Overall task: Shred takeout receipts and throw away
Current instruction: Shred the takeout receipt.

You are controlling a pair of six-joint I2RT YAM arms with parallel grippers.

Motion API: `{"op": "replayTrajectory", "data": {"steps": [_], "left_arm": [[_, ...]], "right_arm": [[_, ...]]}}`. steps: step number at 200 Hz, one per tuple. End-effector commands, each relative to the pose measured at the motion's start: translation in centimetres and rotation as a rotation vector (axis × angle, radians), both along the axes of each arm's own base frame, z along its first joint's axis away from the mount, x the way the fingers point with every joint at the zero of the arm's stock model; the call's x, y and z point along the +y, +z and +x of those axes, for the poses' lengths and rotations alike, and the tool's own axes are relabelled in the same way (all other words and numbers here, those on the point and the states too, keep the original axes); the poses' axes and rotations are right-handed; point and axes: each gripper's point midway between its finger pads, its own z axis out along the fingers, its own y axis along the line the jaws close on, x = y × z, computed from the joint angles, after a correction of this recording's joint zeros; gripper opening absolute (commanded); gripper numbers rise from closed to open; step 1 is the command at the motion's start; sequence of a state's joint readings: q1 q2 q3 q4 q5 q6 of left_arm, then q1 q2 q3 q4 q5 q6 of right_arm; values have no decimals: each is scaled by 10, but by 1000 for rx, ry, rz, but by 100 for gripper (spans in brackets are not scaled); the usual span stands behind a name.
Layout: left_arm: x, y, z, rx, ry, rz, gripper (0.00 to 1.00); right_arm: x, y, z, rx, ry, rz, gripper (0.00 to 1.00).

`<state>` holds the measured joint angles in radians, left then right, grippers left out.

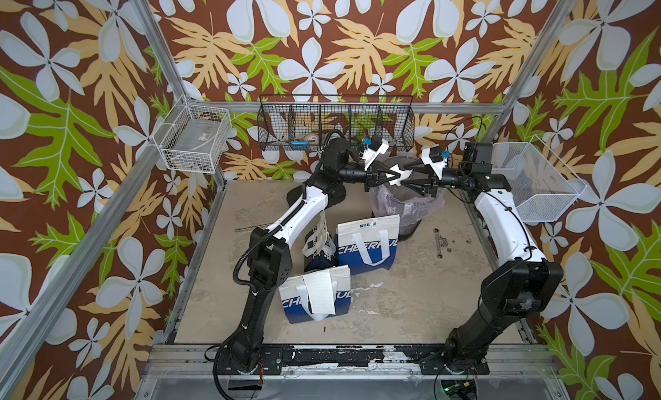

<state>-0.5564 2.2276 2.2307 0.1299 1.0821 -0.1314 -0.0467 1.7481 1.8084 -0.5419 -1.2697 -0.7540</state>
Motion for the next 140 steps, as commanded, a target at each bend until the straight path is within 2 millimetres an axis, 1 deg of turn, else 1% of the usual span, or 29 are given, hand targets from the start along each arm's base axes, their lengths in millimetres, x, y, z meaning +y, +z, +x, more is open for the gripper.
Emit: {"op": "replayTrajectory", "data": {"steps": [1, 13, 30, 46, 59, 94, 102, 105, 120, 140], "left_arm": [[3, 8, -6, -8, -20, -7, 0], [2, 8, -5, -11, -13, -6, 0], [2, 7, -3, -10, -3, -1, 0], [2, 6, -2, -5, -1, -1, 0], [2, 7, -1, -10, 12, 2, 0], [3, 5, 5, -10, 51, 9, 0], [3, 4, 8, -3, 66, 11, 0], [3, 4, 9, -2, 75, 13, 0], [4, 2, 22, 8, 155, 37, 0], [7, 0, 33, 22, 231, 59, 0]], "right_arm": [[9, -5, -10, 25, 65, -6, 57], [11, -7, -11, 41, 80, -4, 50], [13, -9, -14, 54, 90, -3, 35], [14, -9, -14, 59, 91, -5, 17], [14, -9, -14, 65, 86, -9, 0], [14, 0, -13, 48, 39, -26, 0], [16, 1, -9, 39, -12, -50, 0], [16, -1, -6, 43, -41, -62, 0], [18, -2, 7, -41, -185, -136, 0], [15, 13, 6, -134, -271, -130, 0]]}}
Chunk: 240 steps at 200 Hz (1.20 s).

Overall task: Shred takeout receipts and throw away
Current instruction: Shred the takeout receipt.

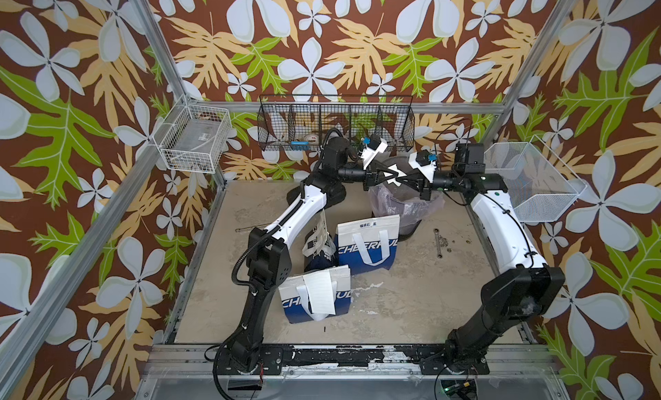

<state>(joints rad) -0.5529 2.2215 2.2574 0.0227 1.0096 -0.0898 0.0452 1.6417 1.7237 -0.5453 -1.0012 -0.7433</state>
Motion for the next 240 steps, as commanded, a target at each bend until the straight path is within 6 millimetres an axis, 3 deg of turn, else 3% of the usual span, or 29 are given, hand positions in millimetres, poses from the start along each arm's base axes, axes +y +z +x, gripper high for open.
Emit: {"op": "replayTrajectory", "data": {"steps": [1, 56, 91, 125, 161, 172, 191, 210, 221, 240], "left_arm": [[4, 3, 22, -2, 157, 24, 0], [10, -3, 40, 17, 332, 102, 0], [22, -15, 63, 63, 488, 181, 0], [28, -26, 75, 104, 566, 210, 0], [26, -24, 81, 113, 580, 187, 0], [24, -16, 77, 101, 553, 164, 0], [22, -7, 70, 93, 510, 133, 0], [16, -5, 60, 91, 443, 100, 0], [11, 1, 52, 101, 385, 60, 0], [4, 8, 44, 96, 333, 21, 0]], "right_arm": [[-3, 24, 14, -141, -129, -2, 0], [22, 48, -15, -492, -259, -69, 0], [41, 59, -38, -629, -296, -113, 0], [41, 54, -39, -646, -335, -135, 0], [43, 64, -52, -643, -313, -81, 0], [35, 67, -50, -620, -324, -46, 0], [-5, 78, -38, -562, -386, 44, 0], [-47, 76, -12, -444, -469, 74, 0], [-60, 67, 1, -361, -471, 85, 0], [-58, 42, 21, -237, -431, 34, 0]]}}
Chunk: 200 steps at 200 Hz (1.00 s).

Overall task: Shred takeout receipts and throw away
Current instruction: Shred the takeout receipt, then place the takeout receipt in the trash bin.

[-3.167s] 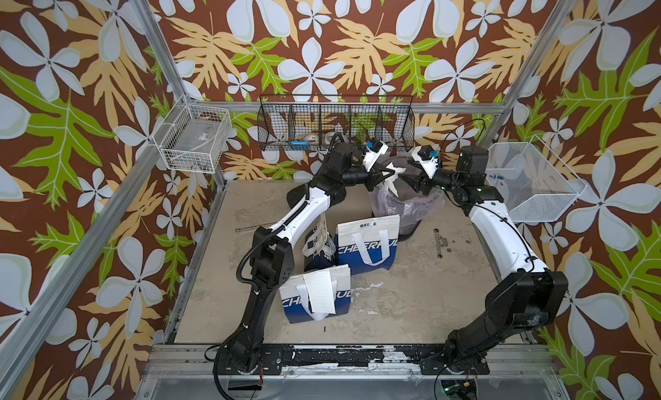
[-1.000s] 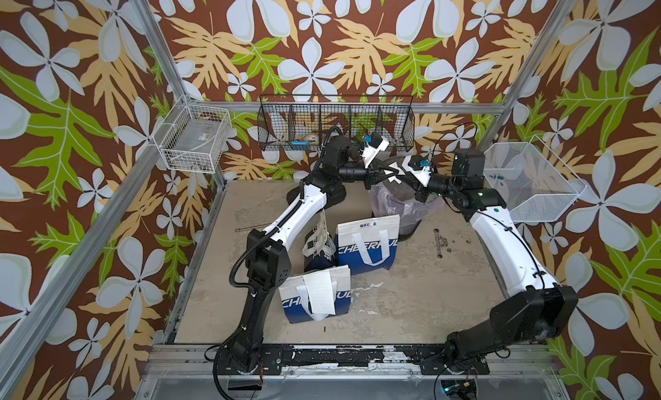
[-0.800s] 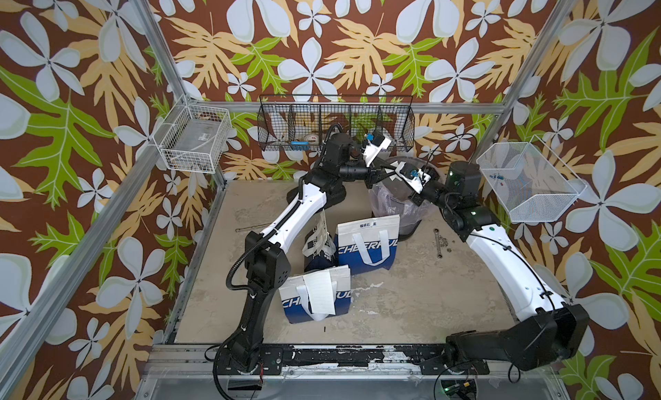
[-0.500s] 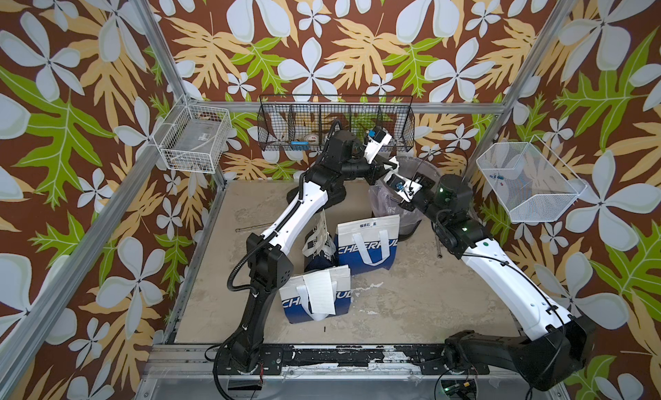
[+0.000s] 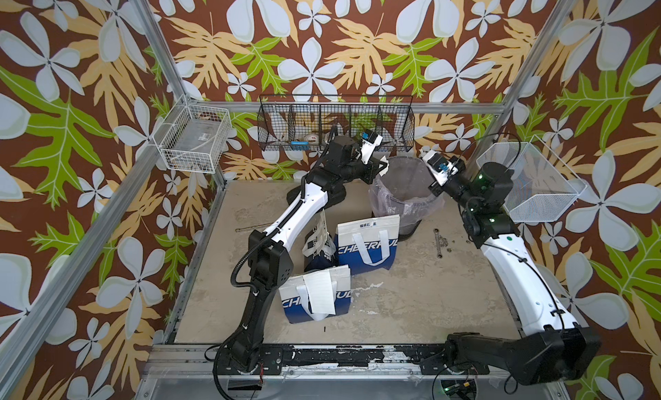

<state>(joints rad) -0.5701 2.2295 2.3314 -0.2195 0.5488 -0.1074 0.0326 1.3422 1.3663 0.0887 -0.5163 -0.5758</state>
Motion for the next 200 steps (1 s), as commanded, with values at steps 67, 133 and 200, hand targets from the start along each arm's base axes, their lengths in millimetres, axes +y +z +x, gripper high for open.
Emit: {"op": "replayTrajectory", "data": {"steps": [67, 133, 200], "left_arm": [[-12, 50, -26, -90, -141, -173, 0], [-21, 41, -20, -57, -169, -195, 0], [-31, 27, -32, -32, -248, -170, 0]], "right_arm": [[13, -77, 48, 428, 139, 61, 53], [39, -84, 32, 475, 353, 90, 53], [49, -84, 29, 497, 442, 88, 49]]}}
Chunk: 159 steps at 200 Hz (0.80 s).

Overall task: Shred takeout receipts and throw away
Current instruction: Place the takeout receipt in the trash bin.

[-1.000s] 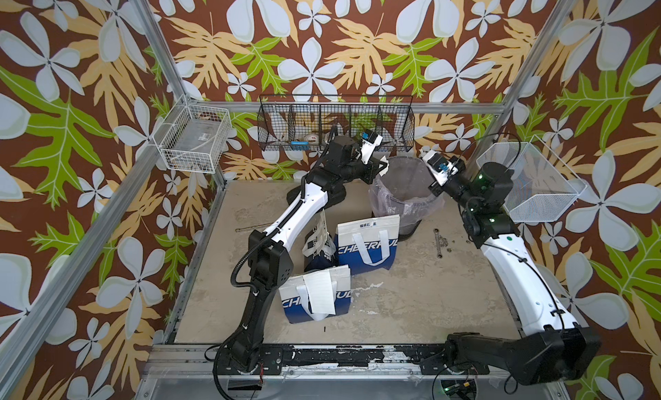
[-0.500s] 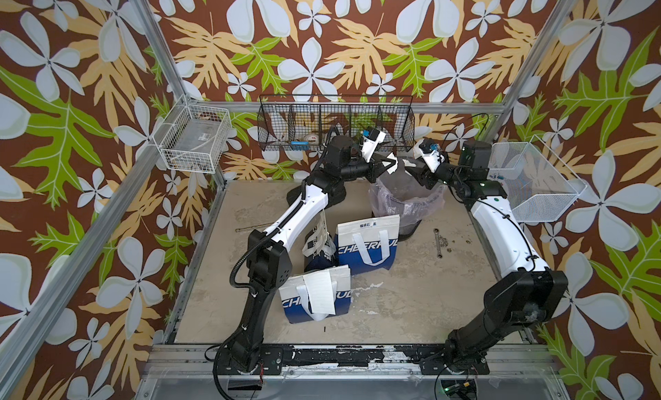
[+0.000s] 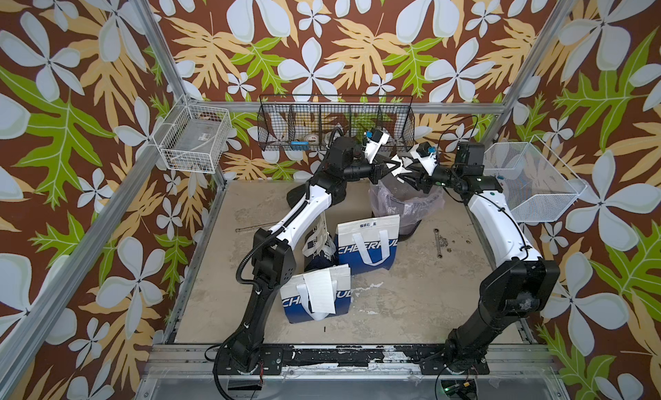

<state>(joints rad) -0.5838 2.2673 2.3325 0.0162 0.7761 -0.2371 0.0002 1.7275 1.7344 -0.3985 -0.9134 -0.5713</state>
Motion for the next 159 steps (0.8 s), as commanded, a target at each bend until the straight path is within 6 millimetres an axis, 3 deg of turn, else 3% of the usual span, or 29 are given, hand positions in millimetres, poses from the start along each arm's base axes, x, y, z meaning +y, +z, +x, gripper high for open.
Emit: {"op": "replayTrajectory", "data": {"steps": [1, 20, 62, 102, 133, 159], "left_arm": [[-4, -2, -1, -5, -15, 0, 0], [-5, -12, 9, 5, 21, 27, 0], [-7, -4, 4, 4, -11, -5, 0], [-6, 8, -13, 32, -95, -59, 0], [-7, 7, -12, 42, -97, -61, 0], [-7, 9, -11, 42, -97, -67, 0]], "right_arm": [[11, 8, -14, -6, 85, 25, 49], [17, 16, -27, -21, 146, 51, 46], [18, 12, -23, 8, 151, 74, 28], [14, 10, -14, 2, 113, 55, 30], [23, 22, -26, -6, 195, 105, 28], [23, 19, -27, 6, 204, 104, 13]]}}
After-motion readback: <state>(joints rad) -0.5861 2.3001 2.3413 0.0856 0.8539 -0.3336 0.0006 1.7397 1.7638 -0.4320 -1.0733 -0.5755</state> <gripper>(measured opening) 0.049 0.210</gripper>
